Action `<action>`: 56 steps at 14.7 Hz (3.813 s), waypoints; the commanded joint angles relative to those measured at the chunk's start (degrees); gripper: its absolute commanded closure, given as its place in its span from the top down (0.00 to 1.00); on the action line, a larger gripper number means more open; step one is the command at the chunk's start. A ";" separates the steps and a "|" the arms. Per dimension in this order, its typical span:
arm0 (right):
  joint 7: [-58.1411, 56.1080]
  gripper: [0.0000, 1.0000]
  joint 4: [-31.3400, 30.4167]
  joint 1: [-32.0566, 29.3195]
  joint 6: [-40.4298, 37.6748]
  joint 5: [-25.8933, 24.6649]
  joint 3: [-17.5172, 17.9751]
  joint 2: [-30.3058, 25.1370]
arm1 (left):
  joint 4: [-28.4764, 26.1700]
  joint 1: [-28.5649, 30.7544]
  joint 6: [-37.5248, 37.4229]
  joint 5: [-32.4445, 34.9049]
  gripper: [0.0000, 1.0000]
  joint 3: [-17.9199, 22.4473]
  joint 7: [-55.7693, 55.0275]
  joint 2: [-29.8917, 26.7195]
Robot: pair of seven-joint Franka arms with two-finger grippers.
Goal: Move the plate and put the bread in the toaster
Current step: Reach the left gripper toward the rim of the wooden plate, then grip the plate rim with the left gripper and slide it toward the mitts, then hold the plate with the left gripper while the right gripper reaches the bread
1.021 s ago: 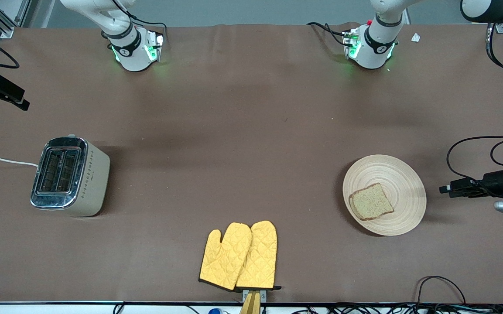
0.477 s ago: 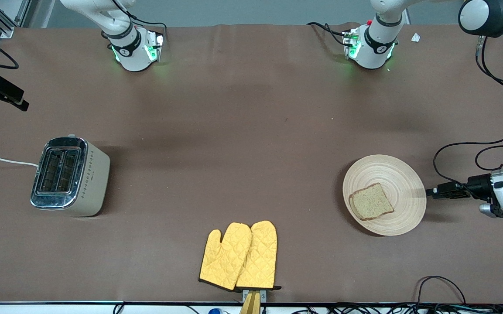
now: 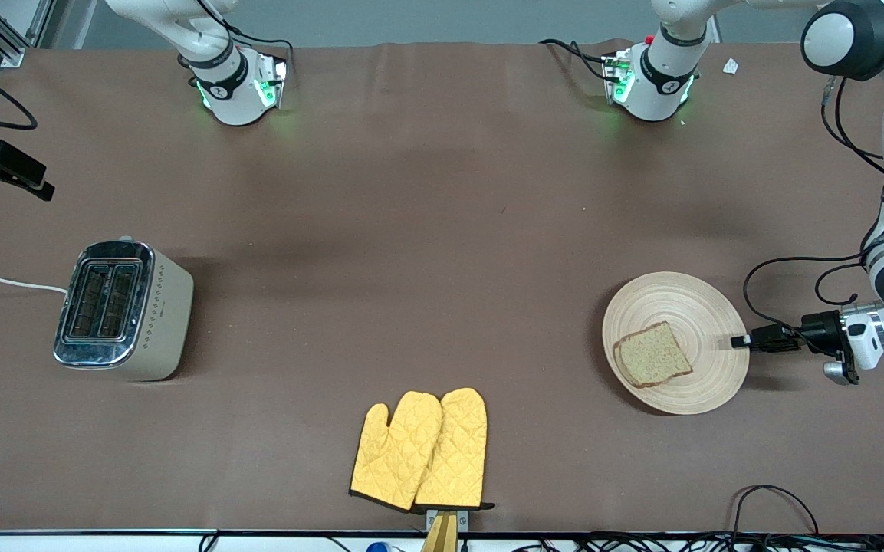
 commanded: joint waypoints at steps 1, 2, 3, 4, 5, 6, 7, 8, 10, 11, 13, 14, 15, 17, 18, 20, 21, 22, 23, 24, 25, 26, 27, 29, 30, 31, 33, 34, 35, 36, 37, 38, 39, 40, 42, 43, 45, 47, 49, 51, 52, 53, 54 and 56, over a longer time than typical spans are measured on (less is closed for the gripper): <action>-0.55 1.00 -0.79 -0.67 0.37 0.70 0.28 -0.60 | 1.19 0.32 -0.38 -1.11 0.35 -0.08 0.99 1.09; -0.55 1.00 -0.79 -0.67 0.29 0.70 0.28 -0.60 | 1.19 0.49 -0.47 -1.20 0.30 -0.08 1.78 1.53; -0.55 1.00 -0.71 -0.58 0.29 0.70 0.28 -0.60 | 1.10 0.49 -0.47 -1.20 0.27 -0.08 3.44 1.97; -0.55 1.00 -0.71 -0.49 0.29 0.70 0.37 -0.60 | 1.18 0.49 -0.47 -1.28 0.24 -0.08 4.67 2.59; -0.46 1.00 -0.71 -0.41 0.29 0.70 0.37 -0.60 | 1.19 0.58 -0.47 -1.37 0.20 -0.17 5.21 2.85; -0.46 1.00 -0.71 -0.41 0.20 0.70 0.37 -0.60 | 1.19 0.58 -0.47 -1.37 0.15 -0.17 5.39 3.03; -0.46 1.00 -0.62 -0.41 0.11 0.70 0.45 -0.60 | 1.19 0.58 -0.73 -1.37 0.08 -0.17 5.48 2.94; -0.46 1.00 -0.62 -0.41 0.11 0.70 0.37 -0.60 | 1.19 0.58 -0.82 -1.37 0.01 -0.17 5.48 2.94; -0.46 1.00 -0.62 -0.41 0.20 0.70 0.37 -0.60 | 1.19 0.49 -1.08 -1.28 0.00 -0.43 5.56 2.68; -0.55 1.00 -0.62 -0.58 0.11 0.70 0.37 -0.60 | 1.27 0.58 -1.78 -1.28 0.00 -1.48 5.48 2.59; -0.55 1.00 -0.62 -0.67 0.11 0.70 0.37 -0.60 | 1.45 0.58 -3.01 -1.28 0.00 -2.98 5.39 2.24; -0.55 1.00 -0.53 -0.58 0.11 0.70 0.37 -0.52 | 2.84 0.58 -4.41 -1.11 0.00 -4.29 4.69 2.24; -0.46 1.00 -0.44 -0.41 0.11 0.70 0.37 -0.51 | 4.68 0.23 -7.04 -1.20 0.00 -4.65 4.42 2.59; -0.55 1.00 -0.44 -0.41 0.11 0.70 0.37 -0.51 | 6.10 -0.56 -9.25 -1.28 0.00 -5.00 2.24 2.42; -0.55 1.00 -0.44 -0.41 0.11 0.79 0.37 -0.51 | 6.02 -0.48 -9.43 -1.28 0.00 -6.75 1.88 2.33; -0.46 1.00 -0.44 -0.41 0.02 0.79 0.37 -0.51 | 6.11 -0.56 -9.44 -1.20 0.00 -8.69 1.61 2.33; -0.55 1.00 -0.44 -0.41 0.02 0.79 0.45 -0.51 | 6.11 -1.17 -9.44 -1.28 0.00 -10.00 0.83 2.33; -0.64 1.00 -0.53 -0.41 0.02 0.79 0.45 -0.51 | 6.02 -1.87 -9.44 -1.20 0.00 -10.97 -1.01 2.24; -0.64 1.00 -0.44 -0.32 0.02 0.88 0.45 -0.51 | 5.93 -2.66 -9.44 -1.11 0.00 -12.03 -3.12 2.15; -0.81 1.00 -0.62 -0.32 -0.24 0.88 0.45 -0.51 | 5.76 -3.80 -9.35 -1.20 0.00 -13.60 -4.53 2.24; -2.03 1.00 -0.62 -0.23 -1.20 0.88 0.54 -0.51 | 5.76 -5.21 -8.83 -1.37 0.00 -14.23 -5.33 2.24; -2.83 1.00 -0.62 0.03 -1.82 0.88 0.63 -0.60 | 5.76 -7.31 -8.21 -1.46 0.00 -14.32 -5.77 2.24; -2.75 1.00 -0.71 0.47 -2.00 0.88 0.63 -0.52 | 5.67 -9.16 -6.81 -2.33 0.00 -14.32 -6.03 2.24; -2.40 1.00 -1.32 2.75 -2.09 0.97 0.63 -0.34 | 4.18 -12.33 -4.26 -5.14 0.00 -14.32 -6.30 2.33; -2.22 1.00 -3.32 3.63 -0.96 2.19 0.63 -0.43 | 3.39 -13.82 -2.94 -6.63 0.00 -14.32 -6.30 2.59; -1.96 1.00 -4.56 3.81 0.80 4.29 0.54 -0.60 | 2.51 -15.49 -1.54 -7.95 0.00 -14.32 -6.30 2.51; -1.17 1.00 -7.63 3.73 4.66 6.15 0.63 -0.60 | 1.54 -18.39 1.88 -10.94 0.00 -14.32 -6.21 2.77; -0.64 1.00 -9.91 3.81 7.64 6.76 0.54 -0.60 | 1.28 -20.32 3.56 -12.61 0.00 -14.32 -6.13 2.86; -0.03 1.00 -12.46 3.81 10.89 7.73 0.63 -0.60 | 1.10 -22.17 5.75 -13.93 0.00 -14.32 -6.12 3.12; 0.50 1.00 -15.44 3.81 14.84 9.30 0.63 -0.60 | 0.40 -23.31 8.47 -15.51 0.00 -14.32 -5.86 3.64; 1.46 1.00 -17.82 4.07 18.18 10.36 0.63 -0.52 | 0.05 -24.63 11.10 -18.05 0.00 -14.32 -5.34 4.08; 3.21 1.00 -19.50 5.03 21.00 10.46 0.63 -0.34 | 0.04 -26.21 12.44 -20.07 0.00 -14.32 -5.25 4.52; 5.40 1.00 -20.47 6.96 23.12 10.46 0.63 0.01 | 0.13 -27.10 13.32 -21.05 0.00 -14.23 -5.16 4.61; 7.86 1.00 -20.74 8.54 24.62 10.46 0.63 1.23 | 0.13 -27.63 14.46 -21.58 0.00 -14.32 -5.25 4.79; 11.48 0.99 -20.83 11.36 27.69 10.46 0.54 3.69 | 0.13 -29.21 16.13 -23.16 0.00 -14.32 -5.16 5.31; 11.93 0.98 -21.36 12.42 30.14 10.46 0.54 4.84 | 0.04 -29.74 16.92 -23.26 0.00 -14.23 -5.16 5.93; 13.67 0.97 -22.50 14.87 35.24 10.46 0.54 7.29 | 0.13 -30.00 17.19 -23.26 0.00 -14.23 -4.20 6.72; 17.63 0.94 -22.42 18.38 39.20 10.20 0.54 10.54 | 0.13 -30.62 17.89 -23.35 0.01 -14.23 -4.10 6.81; 17.73 0.92 -22.33 19.63 43.33 10.11 0.54 13.80 | 0.13 -30.71 17.99 -23.08 0.08 -14.23 -4.10 6.81; 18.25 0.88 -22.15 21.56 47.29 10.28 0.54 16.52 | 0.22 -30.62 17.99 -22.20 0.20 -13.62 -4.10 6.20; 20.26 0.88 -22.06 22.61 49.57 10.28 0.54 18.28 | 0.31 -30.27 17.99 -22.20 0.39 -13.62 -4.19 6.11; 22.02 0.85 -21.89 23.67 51.42 10.20 0.54 19.69 | 0.39 -30.18 17.99 -22.29 0.89 -13.62 -4.63 6.11; 22.73 0.83 -21.54 24.98 52.74 10.20 0.54 21.35 | 0.48 -30.27 18.07 -22.12 1.00 -13.27 -5.59 5.76; 24.05 0.82 -19.00 26.57 53.81 10.20 0.54 24.87 | 0.57 -29.75 18.16 -20.89 1.00 -12.04 -6.39 4.71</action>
